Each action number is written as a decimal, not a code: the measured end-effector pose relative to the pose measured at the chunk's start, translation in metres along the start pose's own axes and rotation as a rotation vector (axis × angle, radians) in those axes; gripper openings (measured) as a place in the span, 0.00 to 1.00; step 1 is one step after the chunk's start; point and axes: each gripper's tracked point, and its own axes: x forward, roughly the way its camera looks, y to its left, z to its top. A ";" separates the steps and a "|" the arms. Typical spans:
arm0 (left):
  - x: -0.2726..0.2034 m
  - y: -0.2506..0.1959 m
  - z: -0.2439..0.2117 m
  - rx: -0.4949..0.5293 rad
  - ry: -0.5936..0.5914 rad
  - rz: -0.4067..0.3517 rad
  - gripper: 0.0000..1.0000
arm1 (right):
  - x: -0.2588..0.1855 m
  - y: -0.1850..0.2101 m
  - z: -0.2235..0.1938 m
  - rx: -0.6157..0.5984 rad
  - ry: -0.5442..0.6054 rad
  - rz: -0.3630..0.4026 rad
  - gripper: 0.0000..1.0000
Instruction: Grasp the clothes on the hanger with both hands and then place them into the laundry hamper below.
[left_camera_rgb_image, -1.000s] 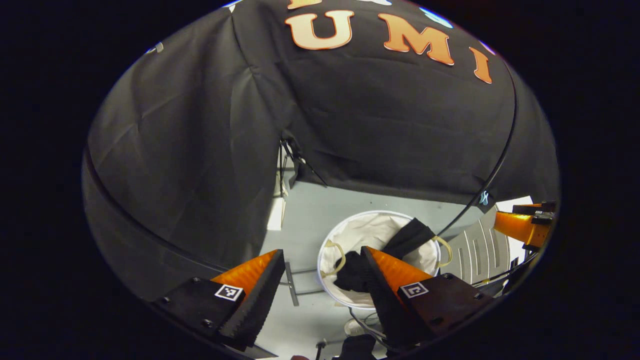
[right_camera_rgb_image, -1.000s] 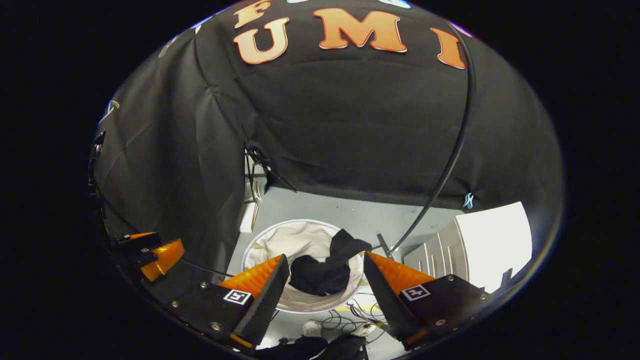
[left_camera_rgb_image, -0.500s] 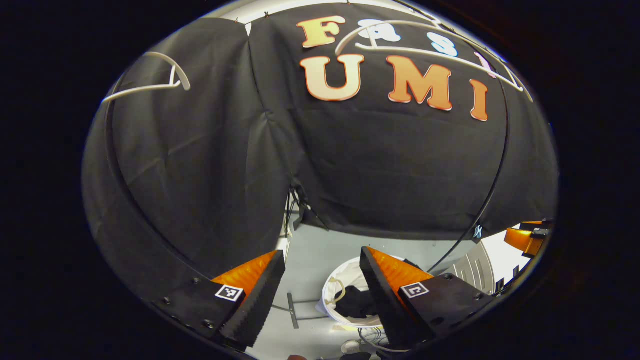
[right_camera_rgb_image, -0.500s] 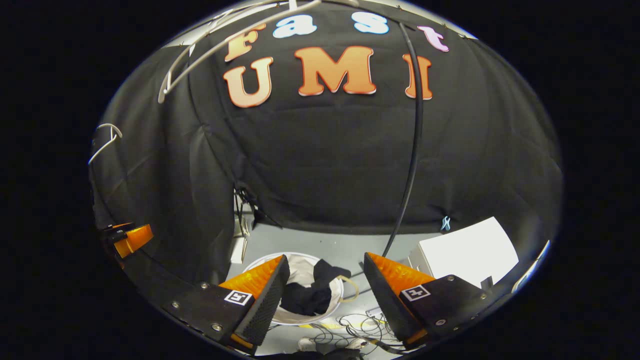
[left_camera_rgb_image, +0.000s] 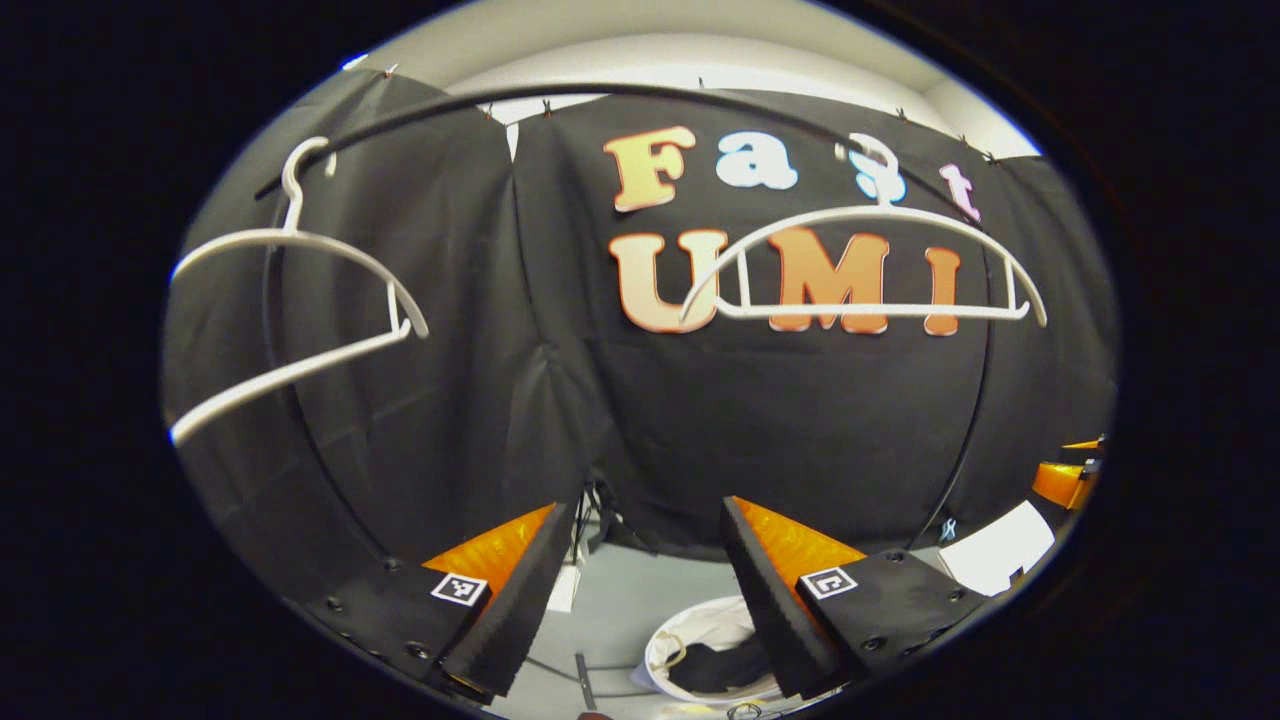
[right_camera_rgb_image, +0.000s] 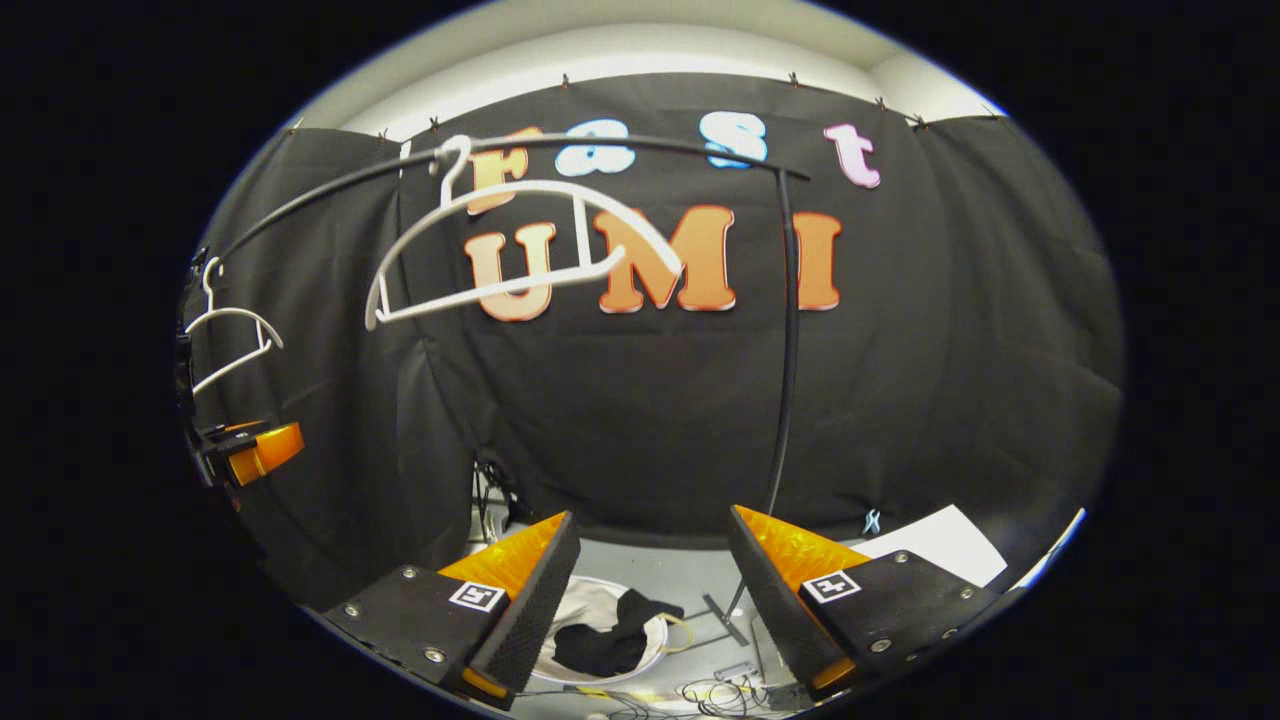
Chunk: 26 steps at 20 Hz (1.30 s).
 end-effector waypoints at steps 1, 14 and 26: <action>-0.005 -0.002 0.013 -0.006 -0.025 -0.008 1.00 | -0.010 -0.001 0.015 -0.011 -0.027 -0.002 0.92; -0.081 0.028 0.117 -0.071 -0.270 0.032 0.99 | -0.083 -0.009 0.124 -0.074 -0.271 0.001 1.00; -0.081 0.037 0.124 -0.069 -0.283 0.060 0.99 | -0.080 -0.008 0.130 -0.074 -0.292 0.010 0.92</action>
